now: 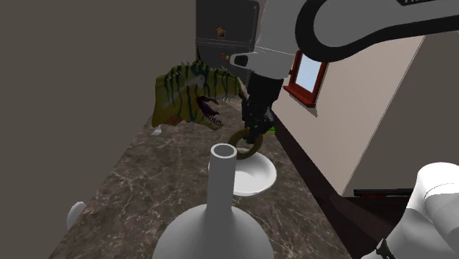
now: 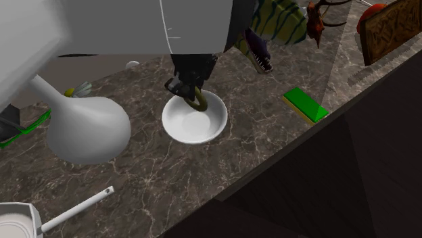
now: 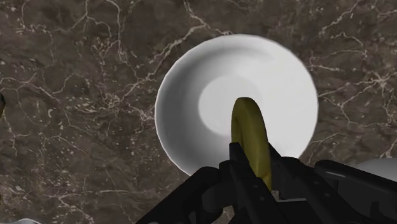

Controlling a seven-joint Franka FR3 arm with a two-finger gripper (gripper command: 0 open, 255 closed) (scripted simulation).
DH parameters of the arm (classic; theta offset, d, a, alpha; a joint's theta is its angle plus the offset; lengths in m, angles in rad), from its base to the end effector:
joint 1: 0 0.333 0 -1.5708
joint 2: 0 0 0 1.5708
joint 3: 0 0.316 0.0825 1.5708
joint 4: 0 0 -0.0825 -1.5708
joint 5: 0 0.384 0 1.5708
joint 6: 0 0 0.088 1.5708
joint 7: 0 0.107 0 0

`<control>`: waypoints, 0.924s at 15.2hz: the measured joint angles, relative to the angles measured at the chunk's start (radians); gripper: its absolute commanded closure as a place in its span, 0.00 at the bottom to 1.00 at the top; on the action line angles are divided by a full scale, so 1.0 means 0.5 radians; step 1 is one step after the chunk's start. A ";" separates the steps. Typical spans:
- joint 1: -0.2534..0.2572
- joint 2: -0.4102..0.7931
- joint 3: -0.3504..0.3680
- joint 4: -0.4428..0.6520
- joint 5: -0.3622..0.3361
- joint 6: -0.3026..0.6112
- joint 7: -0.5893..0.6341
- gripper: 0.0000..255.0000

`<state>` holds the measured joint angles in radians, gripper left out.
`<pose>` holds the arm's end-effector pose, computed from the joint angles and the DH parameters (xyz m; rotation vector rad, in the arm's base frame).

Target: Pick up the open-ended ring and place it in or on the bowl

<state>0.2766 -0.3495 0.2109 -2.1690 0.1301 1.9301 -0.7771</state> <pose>0.4005 0.2331 0.5430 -2.5446 -1.7719 -0.1727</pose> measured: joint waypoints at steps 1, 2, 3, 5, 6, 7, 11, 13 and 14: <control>0.001 0.004 0.003 -0.023 0.001 0.027 0.000 1.00; 0.003 0.004 0.006 -0.052 0.003 0.057 0.001 1.00; 0.003 0.011 0.008 -0.077 0.004 0.087 -0.001 1.00; 0.005 0.016 0.012 -0.122 0.006 0.137 -0.002 1.00; 0.004 0.018 0.011 -0.130 0.006 0.148 -0.004 1.00; 0.004 0.018 0.011 -0.135 0.007 0.153 -0.005 1.00; 0.005 0.018 0.011 -0.140 0.007 0.159 -0.006 1.00; 0.004 0.018 0.011 -0.140 0.007 0.159 -0.006 0.00; 0.004 0.018 0.011 -0.140 0.007 0.159 -0.006 0.00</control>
<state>0.2788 -0.3407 0.2165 -2.2391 0.1336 2.0095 -0.7800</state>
